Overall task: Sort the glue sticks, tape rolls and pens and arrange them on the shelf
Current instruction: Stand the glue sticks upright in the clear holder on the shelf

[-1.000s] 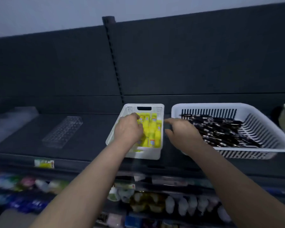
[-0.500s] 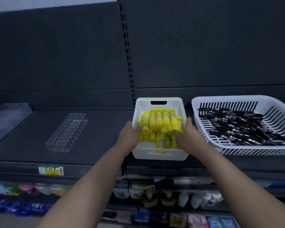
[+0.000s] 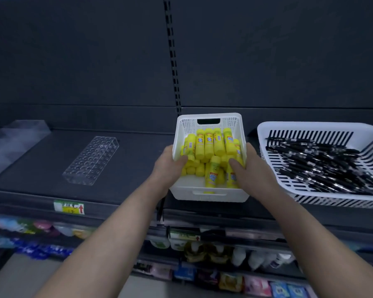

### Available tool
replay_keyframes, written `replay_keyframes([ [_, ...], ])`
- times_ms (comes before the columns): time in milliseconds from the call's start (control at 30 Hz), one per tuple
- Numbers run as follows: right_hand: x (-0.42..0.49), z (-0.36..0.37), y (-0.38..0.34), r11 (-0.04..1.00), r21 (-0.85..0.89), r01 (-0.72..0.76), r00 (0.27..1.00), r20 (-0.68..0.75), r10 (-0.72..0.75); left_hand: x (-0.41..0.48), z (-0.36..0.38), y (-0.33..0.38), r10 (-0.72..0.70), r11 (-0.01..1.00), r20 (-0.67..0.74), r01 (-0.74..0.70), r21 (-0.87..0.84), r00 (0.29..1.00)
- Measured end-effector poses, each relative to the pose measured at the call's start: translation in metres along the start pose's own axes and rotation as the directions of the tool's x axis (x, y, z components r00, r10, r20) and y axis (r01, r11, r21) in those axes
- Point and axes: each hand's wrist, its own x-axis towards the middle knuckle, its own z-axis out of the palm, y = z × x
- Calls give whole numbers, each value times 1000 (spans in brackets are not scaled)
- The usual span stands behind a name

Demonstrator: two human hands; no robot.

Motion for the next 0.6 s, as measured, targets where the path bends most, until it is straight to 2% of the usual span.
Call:
replay_keyframes([
  [200, 3, -15, -31, 985, 0, 171, 985, 5, -171, -21, -24, 12, 10, 995, -164, -26, -97, 986],
  [367, -6, 3, -60, 963, -16, 270, 957, 112, -266, -56, -60, 1, -42, 994, -281, 10, -113, 959],
  [600, -33, 61, -132, 897, 44, 441, 860, 265, -436, -110, -150, -28, -119, 989, -448, 67, -131, 886],
])
